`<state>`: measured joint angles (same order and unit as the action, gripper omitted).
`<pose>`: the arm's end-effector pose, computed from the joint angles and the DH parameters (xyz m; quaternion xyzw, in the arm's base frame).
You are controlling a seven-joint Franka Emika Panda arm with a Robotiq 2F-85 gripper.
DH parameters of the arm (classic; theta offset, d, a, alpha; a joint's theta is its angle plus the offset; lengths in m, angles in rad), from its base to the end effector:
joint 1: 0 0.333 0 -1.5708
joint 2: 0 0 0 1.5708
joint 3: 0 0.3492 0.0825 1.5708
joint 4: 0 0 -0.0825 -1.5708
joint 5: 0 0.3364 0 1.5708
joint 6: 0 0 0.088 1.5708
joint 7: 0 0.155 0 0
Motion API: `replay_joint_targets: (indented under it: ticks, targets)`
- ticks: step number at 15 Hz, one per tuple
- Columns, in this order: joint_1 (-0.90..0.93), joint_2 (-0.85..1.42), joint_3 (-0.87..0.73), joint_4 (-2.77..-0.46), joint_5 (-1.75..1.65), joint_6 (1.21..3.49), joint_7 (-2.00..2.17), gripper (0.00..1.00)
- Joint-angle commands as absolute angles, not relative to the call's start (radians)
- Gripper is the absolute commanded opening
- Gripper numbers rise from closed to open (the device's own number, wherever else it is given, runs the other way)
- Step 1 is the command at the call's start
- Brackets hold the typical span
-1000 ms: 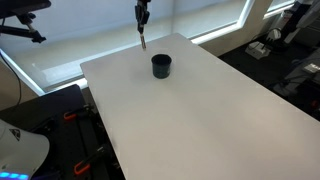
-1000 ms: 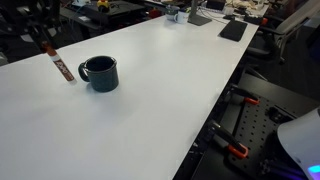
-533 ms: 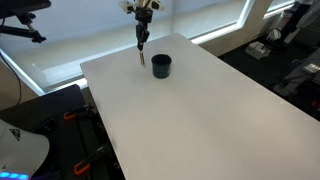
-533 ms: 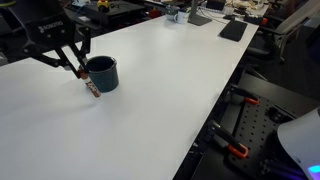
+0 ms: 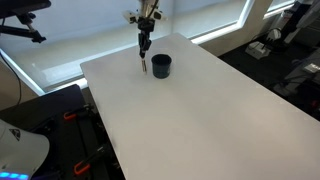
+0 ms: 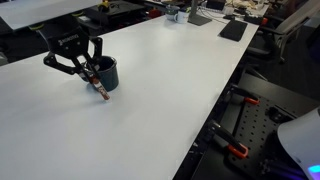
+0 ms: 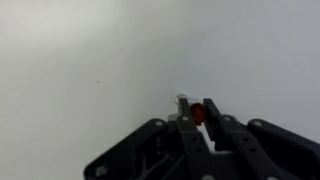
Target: Remove the marker from the cup
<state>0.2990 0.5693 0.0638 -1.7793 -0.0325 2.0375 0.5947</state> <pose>0.5552 0.2047 0.2314 0.9822 -0.1072 -0.1390 0.0670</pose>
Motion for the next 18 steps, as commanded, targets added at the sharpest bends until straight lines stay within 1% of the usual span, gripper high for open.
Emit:
replay_joint_targets:
  ticks: [1,2,3,4,5,7,8,18]
  targets:
    - [0.313,0.556,0.048,-1.82,-0.046,2.081,0.622,0.21]
    - [0.312,0.555,0.047,-1.821,-0.045,2.087,0.625,0.45]
    - [0.314,0.553,0.043,-1.824,-0.049,2.097,0.632,0.46]
    - [0.303,0.571,0.056,-1.779,-0.03,2.049,0.597,0.49]
    - [0.302,0.572,0.055,-1.781,-0.03,2.053,0.597,0.3]
    - [0.302,0.575,0.054,-1.781,-0.03,2.053,0.596,0.46]
    - [0.302,0.575,0.054,-1.781,-0.03,2.053,0.596,0.49]
    - [0.302,0.575,0.054,-1.781,-0.03,2.053,0.596,0.49]
